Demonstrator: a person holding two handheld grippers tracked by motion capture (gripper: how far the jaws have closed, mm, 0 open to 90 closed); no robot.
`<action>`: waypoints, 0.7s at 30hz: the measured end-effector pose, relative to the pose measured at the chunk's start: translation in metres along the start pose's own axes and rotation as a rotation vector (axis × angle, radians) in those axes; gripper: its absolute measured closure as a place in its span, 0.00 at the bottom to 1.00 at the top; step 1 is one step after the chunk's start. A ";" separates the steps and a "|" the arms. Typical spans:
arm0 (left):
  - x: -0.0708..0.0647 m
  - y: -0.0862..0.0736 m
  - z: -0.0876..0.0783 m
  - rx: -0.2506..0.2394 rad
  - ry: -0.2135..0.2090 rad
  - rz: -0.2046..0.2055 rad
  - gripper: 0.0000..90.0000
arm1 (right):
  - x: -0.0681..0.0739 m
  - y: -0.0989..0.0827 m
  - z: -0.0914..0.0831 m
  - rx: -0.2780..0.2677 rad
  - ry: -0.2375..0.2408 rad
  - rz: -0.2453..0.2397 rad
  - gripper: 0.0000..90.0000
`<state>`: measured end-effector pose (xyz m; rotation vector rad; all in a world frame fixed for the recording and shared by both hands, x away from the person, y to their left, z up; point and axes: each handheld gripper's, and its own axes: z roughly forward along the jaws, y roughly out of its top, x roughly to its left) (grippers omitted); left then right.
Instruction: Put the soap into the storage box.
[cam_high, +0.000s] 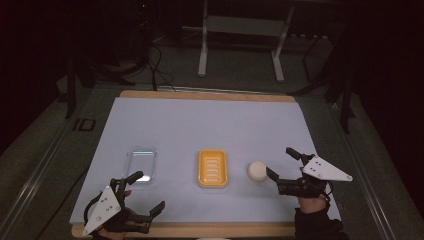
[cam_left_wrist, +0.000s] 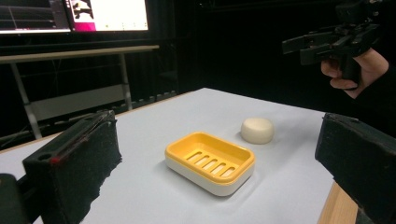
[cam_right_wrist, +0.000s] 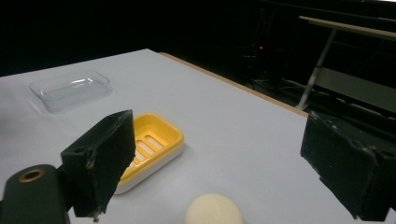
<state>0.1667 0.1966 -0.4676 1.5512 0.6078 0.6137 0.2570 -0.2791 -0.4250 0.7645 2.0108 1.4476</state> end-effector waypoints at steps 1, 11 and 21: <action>0.000 0.000 0.000 0.000 0.000 0.000 0.00 | 0.000 0.000 0.000 0.003 0.003 0.000 0.11; -0.001 0.000 0.000 0.003 -0.023 0.017 0.00 | -0.005 0.008 0.002 0.055 0.083 0.018 0.11; -0.003 -0.001 0.002 0.026 -0.032 0.029 0.00 | -0.024 0.017 0.009 0.184 0.263 -0.017 0.11</action>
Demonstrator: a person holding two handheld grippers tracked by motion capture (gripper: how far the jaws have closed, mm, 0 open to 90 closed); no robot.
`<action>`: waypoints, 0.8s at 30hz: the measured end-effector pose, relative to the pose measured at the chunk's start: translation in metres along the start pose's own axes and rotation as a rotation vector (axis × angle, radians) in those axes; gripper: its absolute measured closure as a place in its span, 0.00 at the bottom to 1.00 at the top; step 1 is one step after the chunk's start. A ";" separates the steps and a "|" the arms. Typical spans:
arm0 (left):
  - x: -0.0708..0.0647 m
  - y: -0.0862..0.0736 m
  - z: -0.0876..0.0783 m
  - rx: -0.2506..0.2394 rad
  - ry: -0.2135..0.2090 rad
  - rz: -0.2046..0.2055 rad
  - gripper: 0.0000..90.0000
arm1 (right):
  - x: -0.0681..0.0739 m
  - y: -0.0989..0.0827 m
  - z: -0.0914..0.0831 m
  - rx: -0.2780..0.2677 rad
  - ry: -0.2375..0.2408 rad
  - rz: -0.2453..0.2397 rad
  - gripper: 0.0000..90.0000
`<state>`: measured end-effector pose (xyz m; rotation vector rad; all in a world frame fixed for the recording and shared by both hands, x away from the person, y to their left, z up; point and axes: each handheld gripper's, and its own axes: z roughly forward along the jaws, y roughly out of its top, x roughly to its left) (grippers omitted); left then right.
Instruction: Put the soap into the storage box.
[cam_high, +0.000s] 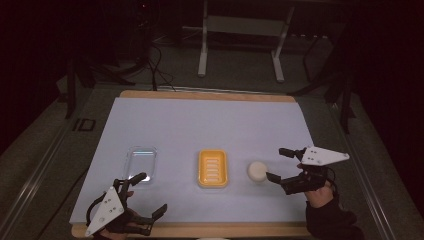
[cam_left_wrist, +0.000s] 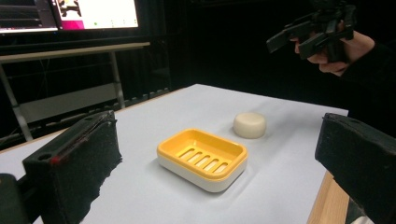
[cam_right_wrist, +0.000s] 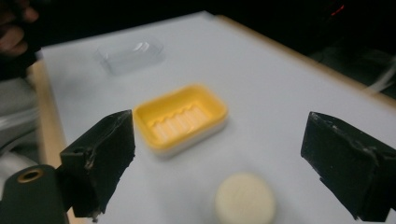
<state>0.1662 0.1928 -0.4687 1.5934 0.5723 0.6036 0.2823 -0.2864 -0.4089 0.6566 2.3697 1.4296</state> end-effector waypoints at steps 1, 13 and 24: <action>0.000 0.000 0.000 0.000 -0.001 0.002 0.00 | -0.002 -0.001 0.000 0.015 -0.006 -0.015 0.11; 0.000 -0.001 0.003 0.016 -0.005 0.002 0.00 | -0.011 0.005 0.006 0.214 0.126 -0.132 0.11; 0.000 -0.002 0.004 0.027 -0.015 0.002 0.00 | -0.010 0.014 0.019 0.440 0.208 -0.172 0.11</action>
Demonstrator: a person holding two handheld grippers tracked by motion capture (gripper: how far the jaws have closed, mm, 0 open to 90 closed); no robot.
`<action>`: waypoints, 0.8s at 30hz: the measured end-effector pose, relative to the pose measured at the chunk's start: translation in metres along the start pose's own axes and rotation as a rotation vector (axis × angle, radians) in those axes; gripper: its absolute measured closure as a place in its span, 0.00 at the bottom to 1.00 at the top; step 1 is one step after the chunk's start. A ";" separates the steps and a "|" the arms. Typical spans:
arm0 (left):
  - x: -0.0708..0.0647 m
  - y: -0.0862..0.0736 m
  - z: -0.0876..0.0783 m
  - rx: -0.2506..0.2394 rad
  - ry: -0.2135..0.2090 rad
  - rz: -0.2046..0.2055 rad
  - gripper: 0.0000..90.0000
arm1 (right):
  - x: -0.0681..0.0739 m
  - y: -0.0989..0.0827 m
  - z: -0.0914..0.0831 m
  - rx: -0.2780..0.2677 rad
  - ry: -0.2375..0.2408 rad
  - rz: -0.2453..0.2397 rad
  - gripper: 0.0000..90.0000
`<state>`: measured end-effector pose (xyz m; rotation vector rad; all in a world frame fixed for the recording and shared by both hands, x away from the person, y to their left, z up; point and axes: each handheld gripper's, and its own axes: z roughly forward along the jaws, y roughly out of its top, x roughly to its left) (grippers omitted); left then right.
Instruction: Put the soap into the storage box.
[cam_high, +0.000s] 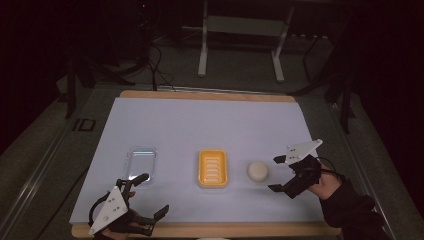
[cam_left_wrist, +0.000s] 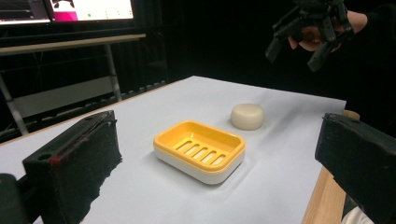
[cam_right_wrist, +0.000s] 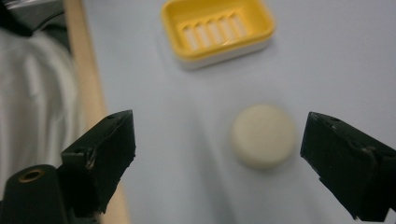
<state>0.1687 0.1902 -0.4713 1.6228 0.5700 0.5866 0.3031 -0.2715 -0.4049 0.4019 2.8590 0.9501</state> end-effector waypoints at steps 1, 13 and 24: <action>0.000 0.000 0.000 0.000 -0.001 0.000 0.00 | 0.000 0.000 0.000 0.000 0.000 0.000 0.11; 0.000 0.000 0.001 0.002 -0.005 -0.001 0.00 | -0.005 0.005 0.014 0.204 0.042 -0.007 0.11; 0.000 -0.001 0.001 0.010 -0.008 0.002 0.00 | -0.012 0.005 0.018 0.361 0.022 -0.010 0.11</action>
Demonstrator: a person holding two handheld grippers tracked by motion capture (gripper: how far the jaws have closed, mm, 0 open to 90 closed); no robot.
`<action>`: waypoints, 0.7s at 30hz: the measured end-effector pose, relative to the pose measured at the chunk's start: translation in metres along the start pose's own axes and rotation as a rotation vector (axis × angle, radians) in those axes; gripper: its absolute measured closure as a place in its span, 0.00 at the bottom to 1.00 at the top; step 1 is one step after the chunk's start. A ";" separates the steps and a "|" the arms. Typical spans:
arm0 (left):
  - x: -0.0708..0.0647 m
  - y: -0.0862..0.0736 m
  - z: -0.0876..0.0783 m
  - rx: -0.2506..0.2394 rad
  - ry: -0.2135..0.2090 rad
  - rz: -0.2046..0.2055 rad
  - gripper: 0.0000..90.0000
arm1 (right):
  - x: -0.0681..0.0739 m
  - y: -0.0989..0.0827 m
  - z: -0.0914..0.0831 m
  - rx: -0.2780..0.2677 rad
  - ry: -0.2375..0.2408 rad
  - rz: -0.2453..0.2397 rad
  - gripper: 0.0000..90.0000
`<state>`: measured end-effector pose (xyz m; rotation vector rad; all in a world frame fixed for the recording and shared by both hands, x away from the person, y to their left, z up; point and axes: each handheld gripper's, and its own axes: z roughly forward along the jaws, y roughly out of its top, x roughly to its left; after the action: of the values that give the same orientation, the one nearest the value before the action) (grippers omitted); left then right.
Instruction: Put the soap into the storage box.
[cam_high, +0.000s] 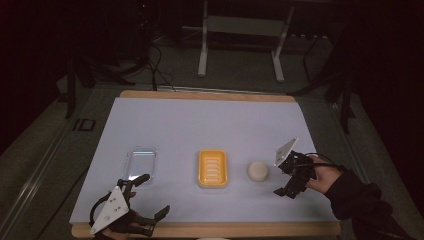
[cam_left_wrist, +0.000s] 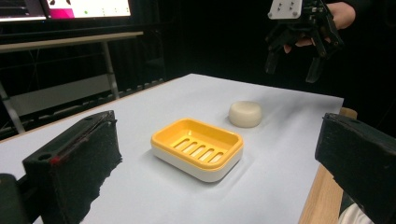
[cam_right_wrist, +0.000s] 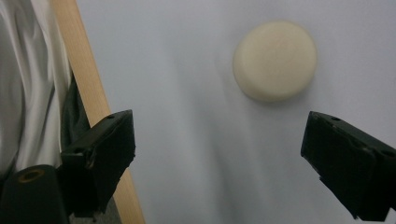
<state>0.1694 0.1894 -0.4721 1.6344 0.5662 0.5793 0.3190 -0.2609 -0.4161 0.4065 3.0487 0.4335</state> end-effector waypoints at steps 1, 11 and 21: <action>0.000 0.000 0.000 0.000 -0.001 0.000 0.00 | -0.001 0.000 0.000 0.010 0.005 0.006 0.11; -0.001 0.000 0.001 0.004 -0.007 -0.005 0.00 | -0.008 0.001 0.002 0.105 0.023 0.026 0.11; -0.001 -0.001 0.001 0.006 -0.011 -0.009 0.00 | -0.012 -0.002 0.012 0.257 0.002 0.014 0.11</action>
<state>0.1694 0.1878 -0.4729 1.6387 0.5669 0.5626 0.3311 -0.2623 -0.4283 0.4363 3.1131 0.0404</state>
